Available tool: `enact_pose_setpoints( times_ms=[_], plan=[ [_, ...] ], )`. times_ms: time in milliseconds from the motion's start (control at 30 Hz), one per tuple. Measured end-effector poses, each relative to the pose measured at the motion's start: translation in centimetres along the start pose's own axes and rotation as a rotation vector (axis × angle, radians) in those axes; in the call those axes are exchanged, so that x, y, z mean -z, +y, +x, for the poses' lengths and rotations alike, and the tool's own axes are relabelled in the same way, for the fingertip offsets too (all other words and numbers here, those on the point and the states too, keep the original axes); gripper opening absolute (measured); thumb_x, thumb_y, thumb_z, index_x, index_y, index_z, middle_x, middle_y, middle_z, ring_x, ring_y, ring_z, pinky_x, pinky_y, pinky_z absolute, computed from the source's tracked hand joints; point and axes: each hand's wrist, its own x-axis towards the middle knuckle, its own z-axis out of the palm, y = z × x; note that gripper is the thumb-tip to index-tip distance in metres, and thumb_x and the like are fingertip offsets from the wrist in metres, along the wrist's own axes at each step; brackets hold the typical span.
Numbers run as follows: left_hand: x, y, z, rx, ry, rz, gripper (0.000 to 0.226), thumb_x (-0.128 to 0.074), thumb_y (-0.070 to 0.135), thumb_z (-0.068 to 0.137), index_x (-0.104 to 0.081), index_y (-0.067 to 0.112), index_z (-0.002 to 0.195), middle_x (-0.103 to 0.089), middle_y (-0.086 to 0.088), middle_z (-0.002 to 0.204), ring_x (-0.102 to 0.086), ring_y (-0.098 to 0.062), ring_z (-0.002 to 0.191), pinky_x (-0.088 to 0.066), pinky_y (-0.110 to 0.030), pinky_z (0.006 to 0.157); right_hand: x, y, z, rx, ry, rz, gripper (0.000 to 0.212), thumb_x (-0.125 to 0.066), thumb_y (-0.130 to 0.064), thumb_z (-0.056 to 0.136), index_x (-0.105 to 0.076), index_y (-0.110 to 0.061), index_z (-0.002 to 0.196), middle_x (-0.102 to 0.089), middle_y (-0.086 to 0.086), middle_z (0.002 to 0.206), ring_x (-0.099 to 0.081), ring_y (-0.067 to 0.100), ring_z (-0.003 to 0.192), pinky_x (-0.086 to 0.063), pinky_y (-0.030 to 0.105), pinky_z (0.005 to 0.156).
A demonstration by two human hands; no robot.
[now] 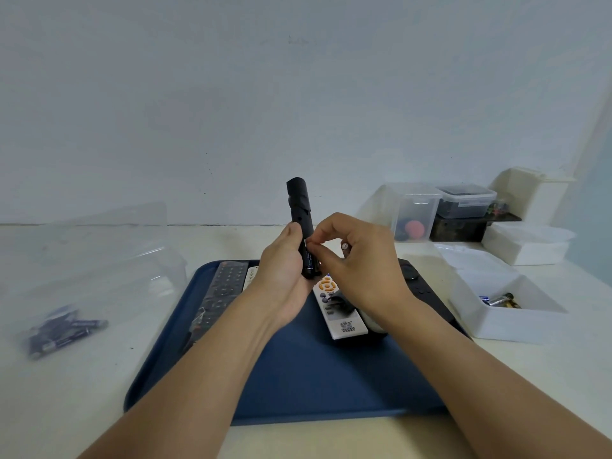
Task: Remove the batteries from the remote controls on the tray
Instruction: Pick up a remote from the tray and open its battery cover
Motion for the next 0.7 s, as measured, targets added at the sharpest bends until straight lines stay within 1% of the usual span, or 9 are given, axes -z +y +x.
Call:
enact_pose_setpoints(
  times_ms=[67, 167, 267, 367, 433, 500, 567, 600, 700],
  plan=[
    [0.0, -0.1, 0.1, -0.011, -0.002, -0.004, 0.024, -0.035, 0.025, 0.110, -0.057, 0.014, 0.111, -0.056, -0.010, 0.107, -0.051, -0.024, 0.098, -0.048, -0.040, 0.087, -0.2, 0.2, 0.0, 0.003, 0.004, -0.034, 0.012, -0.070, 0.000, 0.084, -0.071, -0.012, 0.084, -0.071, -0.011, 0.079, -0.057, -0.011, 0.068, -0.039, 0.003, 0.063],
    [-0.1, -0.2, 0.2, -0.021, -0.003, 0.014, 0.026, -0.034, 0.025, 0.111, -0.057, 0.014, 0.112, -0.058, -0.010, 0.104, -0.057, -0.024, 0.094, -0.051, -0.036, 0.084, -0.8, 0.6, 0.1, 0.037, 0.026, -0.126, 0.016, -0.068, -0.002, 0.084, -0.071, -0.017, 0.086, -0.072, -0.013, 0.082, -0.060, -0.005, 0.077, -0.039, 0.002, 0.070],
    [0.0, -0.1, 0.2, -0.038, 0.003, 0.031, 0.029, -0.033, 0.023, 0.111, -0.059, 0.012, 0.107, -0.059, -0.010, 0.102, -0.058, -0.023, 0.093, -0.050, -0.034, 0.080, -1.0, 0.6, 0.3, 0.040, 0.026, -0.096, 0.017, -0.067, 0.000, 0.084, -0.070, -0.017, 0.086, -0.070, -0.013, 0.080, -0.057, -0.011, 0.073, -0.038, 0.001, 0.070],
    [-0.2, -0.2, 0.2, -0.041, 0.022, 0.066, 0.032, -0.035, 0.019, 0.111, -0.062, 0.013, 0.095, -0.062, -0.008, 0.099, -0.061, -0.018, 0.086, -0.052, -0.030, 0.072, -1.4, 0.6, 0.4, 0.048, 0.009, -0.060, 0.020, -0.061, 0.002, 0.085, -0.066, -0.016, 0.090, -0.065, -0.014, 0.079, -0.057, -0.004, 0.071, -0.040, 0.004, 0.067],
    [-0.5, -0.4, 0.1, -0.031, 0.023, 0.061, 0.032, -0.036, 0.017, 0.110, -0.064, 0.014, 0.095, -0.064, -0.007, 0.097, -0.062, -0.017, 0.085, -0.053, -0.028, 0.073, -1.7, 0.6, 0.6, 0.019, 0.010, 0.001, 0.018, -0.059, 0.002, 0.086, -0.064, -0.015, 0.091, -0.063, -0.011, 0.079, -0.055, 0.000, 0.067, -0.039, 0.007, 0.063],
    [-0.7, -0.6, -0.1, -0.009, 0.017, 0.020, 0.033, -0.035, 0.019, 0.110, -0.066, 0.015, 0.102, -0.070, -0.004, 0.090, -0.068, -0.016, 0.084, -0.056, -0.028, 0.076, -1.9, 0.8, 0.6, -0.015, 0.011, 0.064, 0.018, -0.057, 0.003, 0.087, -0.062, -0.014, 0.091, -0.061, -0.012, 0.077, -0.053, 0.001, 0.063, -0.038, 0.009, 0.060],
    [-0.9, -0.7, -0.2, 0.003, 0.011, -0.026, 0.034, -0.034, 0.021, 0.111, -0.067, 0.015, 0.106, -0.075, -0.001, 0.081, -0.072, -0.013, 0.081, -0.058, -0.027, 0.076, -2.0, 1.1, 0.6, -0.056, -0.009, 0.122, 0.019, -0.055, 0.003, 0.089, -0.060, -0.015, 0.092, -0.059, -0.013, 0.076, -0.052, 0.002, 0.063, -0.038, 0.010, 0.060],
    [-0.8, -0.7, -0.3, 0.005, 0.010, -0.038, 0.034, -0.034, 0.021, 0.111, -0.067, 0.014, 0.107, -0.075, -0.001, 0.079, -0.073, -0.013, 0.081, -0.059, -0.028, 0.076, -2.0, 1.2, 0.5, -0.071, -0.016, 0.142, 0.018, -0.055, 0.002, 0.090, -0.060, -0.015, 0.093, -0.058, -0.013, 0.076, -0.051, 0.002, 0.064, -0.038, 0.010, 0.061],
    [-0.8, -0.5, -0.3, 0.007, 0.019, -0.046, 0.034, -0.032, 0.023, 0.111, -0.065, 0.014, 0.109, -0.074, -0.008, 0.092, -0.072, -0.020, 0.089, -0.057, -0.036, 0.085, -2.0, 1.6, 0.5, -0.114, -0.012, 0.159, 0.014, -0.056, -0.003, 0.093, -0.062, -0.015, 0.096, -0.053, -0.012, 0.080, -0.048, 0.003, 0.068, -0.038, 0.013, 0.064]
  ],
)
